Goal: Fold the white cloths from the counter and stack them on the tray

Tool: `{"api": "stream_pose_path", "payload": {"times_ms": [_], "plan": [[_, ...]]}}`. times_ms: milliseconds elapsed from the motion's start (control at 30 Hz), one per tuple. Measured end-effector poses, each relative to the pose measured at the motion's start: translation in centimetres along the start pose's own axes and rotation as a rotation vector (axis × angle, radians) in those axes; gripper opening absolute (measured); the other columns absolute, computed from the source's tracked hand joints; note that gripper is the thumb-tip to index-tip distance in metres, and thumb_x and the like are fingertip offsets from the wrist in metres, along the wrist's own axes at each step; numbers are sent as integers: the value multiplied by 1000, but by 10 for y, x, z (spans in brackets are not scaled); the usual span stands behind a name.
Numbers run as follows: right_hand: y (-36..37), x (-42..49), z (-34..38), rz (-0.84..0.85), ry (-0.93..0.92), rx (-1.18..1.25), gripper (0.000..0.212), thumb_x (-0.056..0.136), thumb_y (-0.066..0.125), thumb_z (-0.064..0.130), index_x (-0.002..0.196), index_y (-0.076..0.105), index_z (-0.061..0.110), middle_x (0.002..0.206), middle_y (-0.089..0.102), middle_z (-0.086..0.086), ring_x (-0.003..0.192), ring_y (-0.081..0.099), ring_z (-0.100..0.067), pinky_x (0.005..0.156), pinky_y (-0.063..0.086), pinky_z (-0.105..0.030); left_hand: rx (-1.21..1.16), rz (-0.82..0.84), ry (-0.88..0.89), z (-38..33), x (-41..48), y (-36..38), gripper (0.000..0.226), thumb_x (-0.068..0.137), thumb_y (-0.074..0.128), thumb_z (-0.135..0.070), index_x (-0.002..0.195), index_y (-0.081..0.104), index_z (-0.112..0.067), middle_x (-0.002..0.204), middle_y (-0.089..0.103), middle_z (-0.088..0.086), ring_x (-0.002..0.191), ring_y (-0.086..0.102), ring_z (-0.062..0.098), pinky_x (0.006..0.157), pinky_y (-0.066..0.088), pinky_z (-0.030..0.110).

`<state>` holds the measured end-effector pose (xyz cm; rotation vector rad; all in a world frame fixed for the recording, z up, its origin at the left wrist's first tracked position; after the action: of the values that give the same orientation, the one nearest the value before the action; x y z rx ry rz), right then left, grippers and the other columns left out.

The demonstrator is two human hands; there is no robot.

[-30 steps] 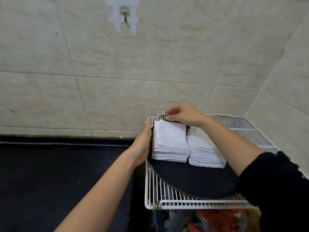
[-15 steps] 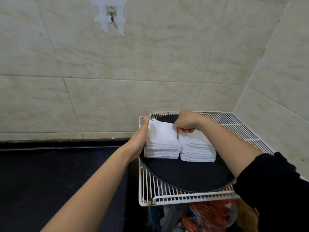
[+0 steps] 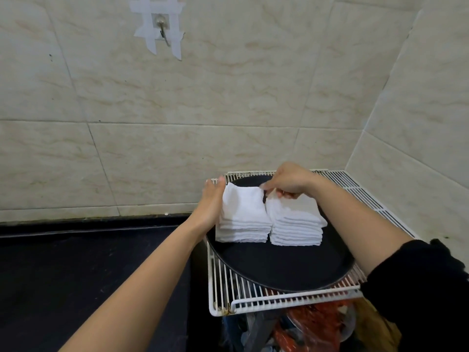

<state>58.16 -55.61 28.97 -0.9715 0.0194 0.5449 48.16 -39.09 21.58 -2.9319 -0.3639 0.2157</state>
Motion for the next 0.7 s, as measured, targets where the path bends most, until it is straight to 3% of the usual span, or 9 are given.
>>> {"api": "stream_pose_path", "payload": {"times_ms": [67, 167, 267, 367, 467, 567, 633, 700], "plan": [[-26, -5, -9, -131, -22, 63, 18, 86, 67, 15, 75, 71, 1, 48, 53, -3, 35, 40, -12, 41, 30, -20, 210, -81, 226, -17, 0, -1, 64, 103, 29, -42, 155, 3, -15, 162, -4, -4, 148, -7, 9, 118, -3, 28], [-34, -10, -30, -290, -109, 10, 11, 87, 67, 13, 78, 73, 11, 61, 64, 0, 53, 58, -11, 53, 44, -22, 560, 73, 418, -38, 6, 18, 51, 104, 33, -20, 153, 20, -12, 162, 7, 1, 149, -3, 14, 120, -3, 32], [-3, -12, -53, -374, -262, -197, 19, 92, 63, 26, 107, 73, 19, 108, 70, 4, 106, 60, -14, 94, 46, -31, 1014, 234, 434, -35, 18, 39, 53, 105, 28, -28, 153, 17, -11, 162, 4, 6, 149, -6, 21, 119, -4, 40], [25, -10, -69, -276, -309, -372, 44, 98, 48, 40, 141, 48, 27, 150, 42, 7, 144, 27, -14, 118, 21, -43, 1199, 321, 348, -23, 23, 44, 65, 102, 24, -46, 155, -2, -16, 161, -12, 6, 148, -16, 22, 119, -7, 41], [36, -10, -79, -151, -277, -452, 53, 102, 34, 43, 153, 19, 35, 161, 15, 11, 150, 0, -12, 121, 0, -45, 1255, 347, 312, -12, 25, 44, 73, 100, 25, -53, 153, -12, -19, 160, -20, 5, 146, -21, 22, 119, -9, 43], [42, -16, -85, -65, -306, -469, 58, 103, 32, 41, 153, 2, 35, 162, 5, 11, 149, -8, -11, 121, -7, -44, 1283, 333, 308, -7, 23, 43, 76, 99, 25, -55, 152, -15, -19, 159, -22, 6, 146, -22, 22, 119, -9, 42], [42, -18, -88, -13, -318, -422, 63, 103, 34, 40, 153, -3, 34, 163, 3, 9, 149, -9, -9, 121, -8, -41, 1280, 332, 290, -7, 23, 44, 76, 99, 26, -56, 152, -15, -21, 159, -22, 6, 146, -22, 22, 119, -10, 41], [32, -19, -89, -30, -323, -241, 65, 101, 42, 39, 155, 6, 32, 162, 13, 7, 150, 0, -11, 122, -2, -41, 1245, 309, 285, -12, 20, 44, 75, 99, 30, -54, 153, -11, -22, 160, -19, 7, 147, -20, 22, 120, -8, 40]]}}
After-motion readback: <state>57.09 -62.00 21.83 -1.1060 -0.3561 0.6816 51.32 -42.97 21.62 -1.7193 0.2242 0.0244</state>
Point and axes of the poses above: each hand's wrist, its own x-axis towards the middle knuckle, its own y-axis out of the palm, z = x × y, the point moved 2 cm from there along x, towards the middle knuckle
